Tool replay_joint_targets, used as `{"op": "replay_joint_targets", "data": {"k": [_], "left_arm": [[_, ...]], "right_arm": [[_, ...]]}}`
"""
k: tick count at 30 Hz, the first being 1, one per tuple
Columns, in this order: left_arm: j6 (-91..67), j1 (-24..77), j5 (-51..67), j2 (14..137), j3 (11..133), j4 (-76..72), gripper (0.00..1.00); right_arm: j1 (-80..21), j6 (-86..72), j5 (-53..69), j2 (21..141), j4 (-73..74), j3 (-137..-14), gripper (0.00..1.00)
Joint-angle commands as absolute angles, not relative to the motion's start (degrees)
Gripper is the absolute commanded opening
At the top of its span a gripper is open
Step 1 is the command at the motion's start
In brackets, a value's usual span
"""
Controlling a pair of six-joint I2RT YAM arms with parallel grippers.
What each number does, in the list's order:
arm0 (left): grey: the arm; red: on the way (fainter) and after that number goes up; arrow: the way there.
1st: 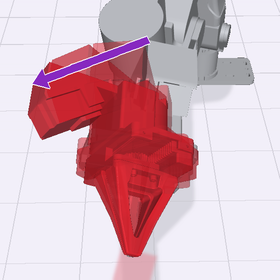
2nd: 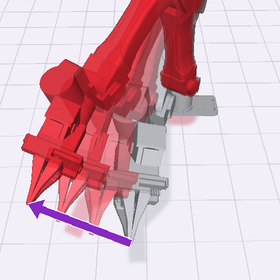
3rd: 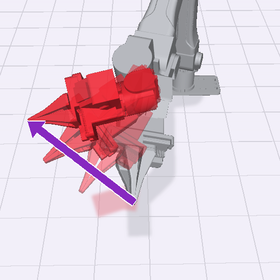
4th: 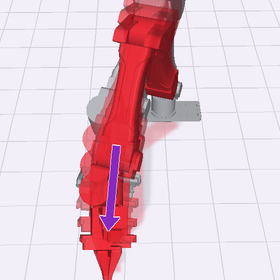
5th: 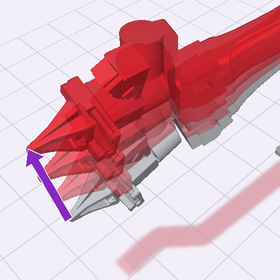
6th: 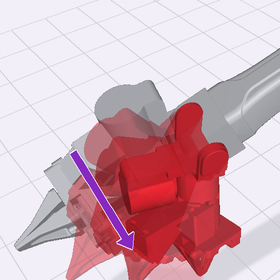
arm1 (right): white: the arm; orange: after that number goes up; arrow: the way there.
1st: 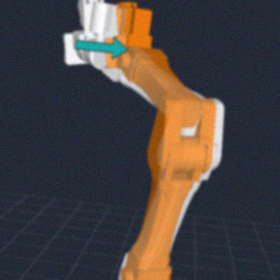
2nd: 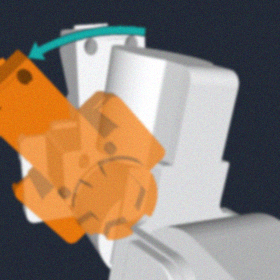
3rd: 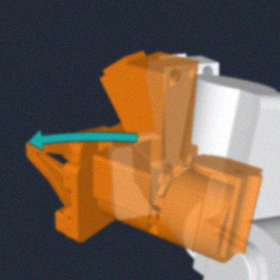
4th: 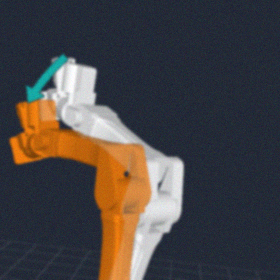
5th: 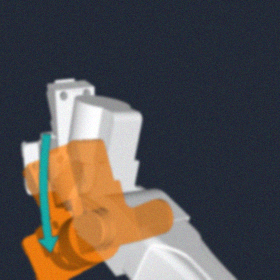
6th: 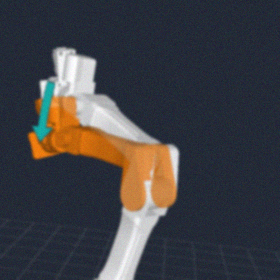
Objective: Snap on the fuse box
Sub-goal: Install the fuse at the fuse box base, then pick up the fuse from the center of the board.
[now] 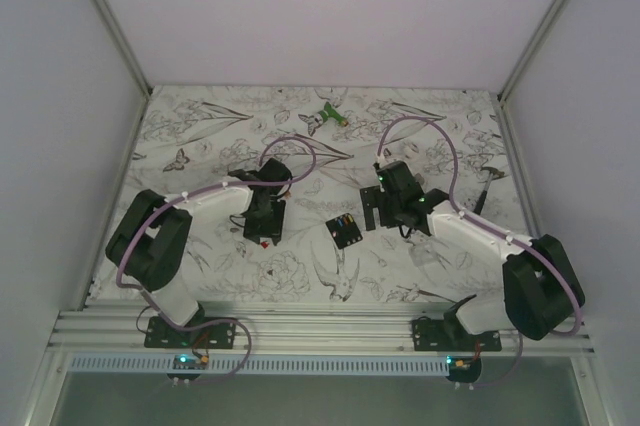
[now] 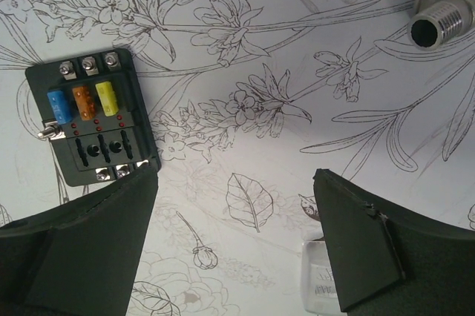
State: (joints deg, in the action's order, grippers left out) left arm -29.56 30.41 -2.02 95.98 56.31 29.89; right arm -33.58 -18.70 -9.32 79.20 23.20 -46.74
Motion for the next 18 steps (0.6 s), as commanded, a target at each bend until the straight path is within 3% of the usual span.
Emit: {"op": "replay_joint_targets", "data": {"k": [1,18], "left_arm": [[-29.45,31.21,0.35,96.04,56.03,33.34,0.48],[-36.67,33.40,-7.56,95.17,59.30,38.43,0.50]], "right_arm": [[-32.71,-17.82,-9.47,78.35,21.13,-46.20,0.93],[-32.17,-17.49,-8.94,78.06,20.05,-45.19,0.94]]}}
